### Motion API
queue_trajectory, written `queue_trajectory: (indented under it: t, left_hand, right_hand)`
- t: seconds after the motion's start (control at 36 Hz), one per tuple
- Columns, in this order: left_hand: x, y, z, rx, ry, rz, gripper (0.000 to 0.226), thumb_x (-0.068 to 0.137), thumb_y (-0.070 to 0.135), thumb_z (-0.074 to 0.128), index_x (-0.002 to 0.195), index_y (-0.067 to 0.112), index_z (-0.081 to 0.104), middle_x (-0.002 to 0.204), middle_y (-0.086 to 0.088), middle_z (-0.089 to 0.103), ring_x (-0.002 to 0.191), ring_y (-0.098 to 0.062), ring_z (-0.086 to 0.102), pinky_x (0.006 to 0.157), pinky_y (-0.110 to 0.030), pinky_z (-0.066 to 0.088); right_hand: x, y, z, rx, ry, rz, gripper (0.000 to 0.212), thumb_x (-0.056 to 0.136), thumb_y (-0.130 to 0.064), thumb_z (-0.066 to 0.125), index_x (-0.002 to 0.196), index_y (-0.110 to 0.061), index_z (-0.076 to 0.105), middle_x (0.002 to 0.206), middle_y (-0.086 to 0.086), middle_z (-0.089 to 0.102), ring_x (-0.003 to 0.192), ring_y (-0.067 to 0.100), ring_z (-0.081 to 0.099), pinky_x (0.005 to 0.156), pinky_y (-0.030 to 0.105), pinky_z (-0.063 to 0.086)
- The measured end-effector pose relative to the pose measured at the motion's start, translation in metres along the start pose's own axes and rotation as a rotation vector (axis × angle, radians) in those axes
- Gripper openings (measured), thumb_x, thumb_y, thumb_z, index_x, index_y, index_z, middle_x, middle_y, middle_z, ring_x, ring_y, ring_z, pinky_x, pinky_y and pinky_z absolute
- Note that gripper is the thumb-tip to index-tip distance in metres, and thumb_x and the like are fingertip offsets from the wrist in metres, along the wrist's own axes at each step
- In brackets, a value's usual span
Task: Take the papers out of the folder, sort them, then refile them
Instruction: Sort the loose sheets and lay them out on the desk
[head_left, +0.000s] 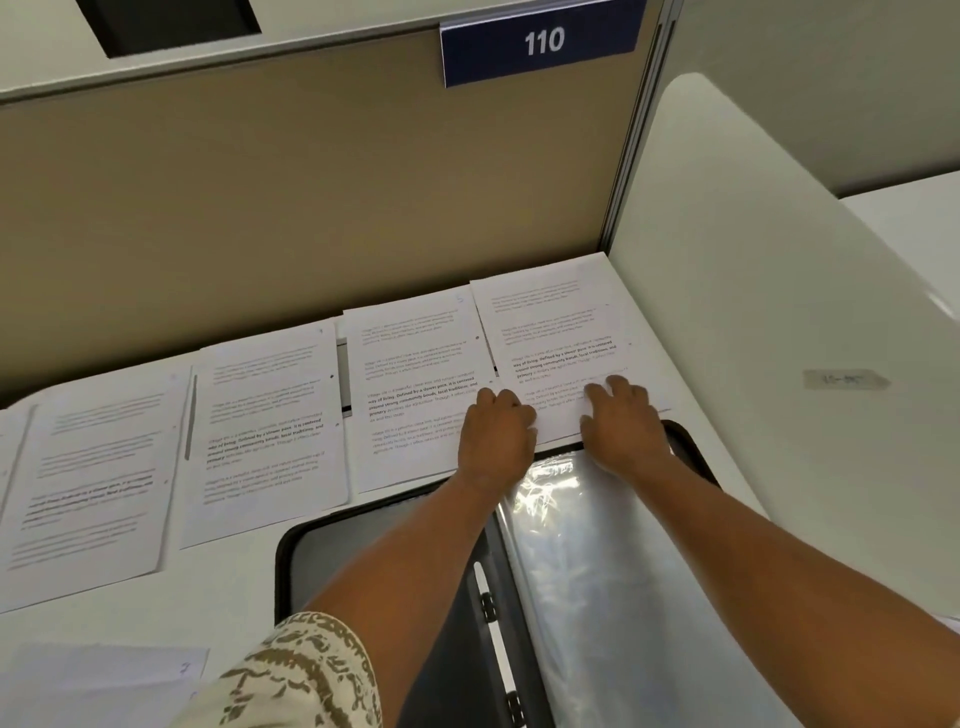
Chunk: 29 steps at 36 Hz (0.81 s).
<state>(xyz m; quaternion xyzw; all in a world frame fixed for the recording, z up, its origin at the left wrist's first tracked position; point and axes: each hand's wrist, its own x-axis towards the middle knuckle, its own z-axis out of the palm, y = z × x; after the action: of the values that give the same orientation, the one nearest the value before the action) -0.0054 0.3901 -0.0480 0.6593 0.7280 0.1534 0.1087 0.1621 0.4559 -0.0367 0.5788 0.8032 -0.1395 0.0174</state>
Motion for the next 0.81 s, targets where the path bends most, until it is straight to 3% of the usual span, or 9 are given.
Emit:
queue_trajectory:
  t: [0.17,0.31,0.5,0.64,0.81]
  left_hand:
    - [-0.003,0.0,-0.003,-0.003,-0.019,0.02,0.026,0.099,0.027,0.053,0.114,0.015,0.07,0.116,-0.004,0.062,0.109,-0.026,0.047,0.087,-0.035,0.041]
    - [-0.011,0.001,-0.011,-0.099,0.022,-0.018,0.029,0.098,0.014,0.051,0.118,0.015,0.071,0.125,-0.003,0.067,0.113,-0.028,0.051,0.091,-0.037,0.043]
    - [-0.045,-0.007,-0.034,-0.187,0.054,-0.085,0.031,0.097,0.008,0.05,0.12,0.012,0.07,0.121,-0.004,0.068,0.115,-0.025,0.051,0.094,-0.036,0.046]
    - [-0.085,-0.027,-0.057,-0.189,0.065,-0.136,0.031,0.096,0.008,0.051,0.12,0.012,0.07,0.12,-0.005,0.068,0.115,-0.027,0.051,0.094,-0.041,0.047]
    - [-0.151,-0.065,-0.084,-0.124,0.075,-0.2,0.042,0.092,0.004,0.047,0.124,0.019,0.069,0.121,-0.003,0.068,0.112,-0.029,0.055,0.09,-0.036,0.039]
  right_hand:
    - [-0.002,-0.002,0.0,-0.019,-0.003,-0.01,0.047,0.099,-0.024,0.048,0.144,-0.01,0.044,0.149,0.018,0.039,0.125,0.037,0.044,0.099,0.045,0.044]
    - [-0.012,-0.016,-0.008,0.032,0.06,-0.065,0.056,0.1,-0.028,0.051,0.151,-0.009,0.036,0.156,0.019,0.033,0.131,0.039,0.043,0.102,0.046,0.042]
    - [-0.046,-0.061,-0.012,0.081,0.105,-0.166,0.052,0.1,-0.03,0.055,0.146,-0.008,0.045,0.151,0.02,0.042,0.127,0.039,0.047,0.099,0.047,0.044]
    - [-0.085,-0.097,-0.005,0.129,0.14,-0.233,0.043,0.097,-0.025,0.059,0.136,-0.006,0.057,0.139,0.02,0.054,0.114,0.039,0.057,0.09,0.046,0.049]
    - [-0.139,-0.154,0.008,0.233,0.047,-0.276,0.041,0.099,-0.018,0.049,0.139,-0.01,0.053,0.136,0.014,0.054,0.115,0.032,0.055,0.09,0.039,0.047]
